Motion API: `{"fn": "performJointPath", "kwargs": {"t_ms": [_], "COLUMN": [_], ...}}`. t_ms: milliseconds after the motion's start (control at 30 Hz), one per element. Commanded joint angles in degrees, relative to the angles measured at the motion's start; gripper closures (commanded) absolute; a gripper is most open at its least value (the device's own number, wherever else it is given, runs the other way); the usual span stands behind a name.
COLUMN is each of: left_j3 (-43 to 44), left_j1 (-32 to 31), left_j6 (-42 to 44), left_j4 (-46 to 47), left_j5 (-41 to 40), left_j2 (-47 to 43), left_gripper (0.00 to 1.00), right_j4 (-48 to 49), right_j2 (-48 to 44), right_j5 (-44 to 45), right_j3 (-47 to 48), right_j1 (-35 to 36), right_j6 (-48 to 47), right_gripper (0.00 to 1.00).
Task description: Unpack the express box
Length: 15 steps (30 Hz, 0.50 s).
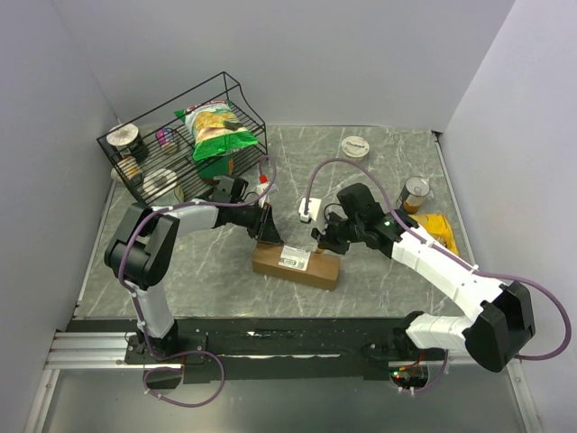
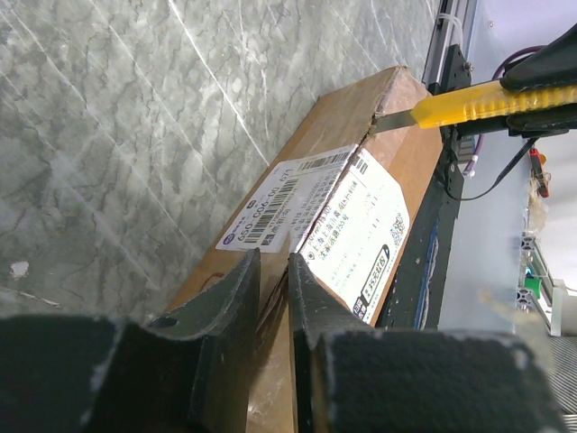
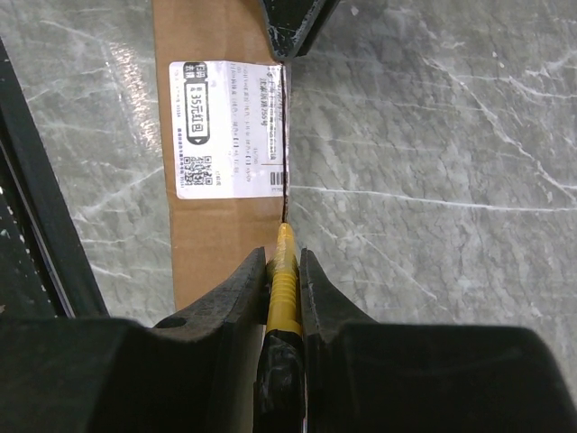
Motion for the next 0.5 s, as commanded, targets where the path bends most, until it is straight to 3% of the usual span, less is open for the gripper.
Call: {"fn": "performJointPath", "kwargs": {"t_ms": [0,267,467], "left_j3": [-1.3,-0.8,-1.8], "left_j1": [1.1,1.1,1.0], "left_j6": [4.5,4.4,6.6], "left_j4": [-5.0,-5.4,-5.0], "left_j5": [-10.8,-10.4,-9.6], "left_j2": [3.2,4.1,1.9], "left_gripper": [0.81,0.85,0.86], "right_j4": [-12.9,-9.4,-9.3], "right_j2": [-2.5,-3.3,1.5], "right_j5": [4.2,3.1,1.2], "right_j3": [-2.3,-7.3,-3.4], "right_j1": [-2.2,-3.9,-3.8], "right_j6": [-2.0,-2.8,0.8], "right_gripper": [1.00,1.00,1.00]}}
